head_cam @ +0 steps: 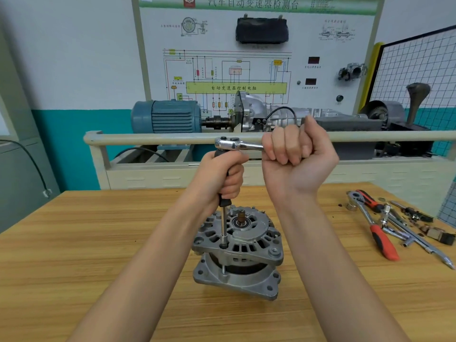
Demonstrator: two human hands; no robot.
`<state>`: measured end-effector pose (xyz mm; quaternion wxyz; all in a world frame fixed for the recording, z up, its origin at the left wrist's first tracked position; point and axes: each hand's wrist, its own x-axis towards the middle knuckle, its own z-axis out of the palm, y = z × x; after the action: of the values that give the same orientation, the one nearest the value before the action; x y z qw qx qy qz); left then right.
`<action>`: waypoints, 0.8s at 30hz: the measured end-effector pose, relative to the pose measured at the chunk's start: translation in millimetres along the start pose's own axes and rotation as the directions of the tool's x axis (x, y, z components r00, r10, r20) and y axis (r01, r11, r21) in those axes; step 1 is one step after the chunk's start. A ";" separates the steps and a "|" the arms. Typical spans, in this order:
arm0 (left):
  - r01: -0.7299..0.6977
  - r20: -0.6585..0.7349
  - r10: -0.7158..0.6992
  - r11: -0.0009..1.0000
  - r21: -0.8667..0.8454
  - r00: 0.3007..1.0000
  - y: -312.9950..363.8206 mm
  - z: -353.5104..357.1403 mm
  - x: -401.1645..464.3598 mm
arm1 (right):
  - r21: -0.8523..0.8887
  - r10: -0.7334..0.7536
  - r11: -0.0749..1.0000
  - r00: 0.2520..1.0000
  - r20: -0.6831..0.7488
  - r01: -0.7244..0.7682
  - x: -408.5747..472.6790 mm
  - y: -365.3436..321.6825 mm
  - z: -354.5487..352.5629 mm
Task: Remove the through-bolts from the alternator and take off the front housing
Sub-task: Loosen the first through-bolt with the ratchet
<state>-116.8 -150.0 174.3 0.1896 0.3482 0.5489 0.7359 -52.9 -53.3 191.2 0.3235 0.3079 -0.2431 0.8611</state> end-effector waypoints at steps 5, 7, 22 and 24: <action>-0.018 -0.293 0.042 0.996 0.084 0.955 -4.9 14.4 4.8 | -0.430 -0.335 0.807 0.914 0.230 0.405 -22.0 19.5 17.7; -0.031 -0.341 0.064 0.994 0.104 0.938 -6.3 15.2 5.2 | -0.458 -0.351 0.776 0.900 0.259 0.434 -23.6 22.4 20.5; 0.116 0.119 -0.113 0.993 -0.019 0.986 -1.2 -3.9 3.5 | 0.347 0.203 0.928 0.966 -0.163 -0.136 25.0 3.3 -22.3; 0.099 0.011 -0.099 0.995 0.001 0.995 -4.2 0.2 6.2 | 0.202 0.105 0.976 0.987 -0.124 -0.078 15.9 -0.3 -18.7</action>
<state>-121.3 -144.4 172.4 0.2287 0.3247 0.5647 0.7234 -69.2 -35.1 189.3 0.2669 0.2682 -0.1484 0.9137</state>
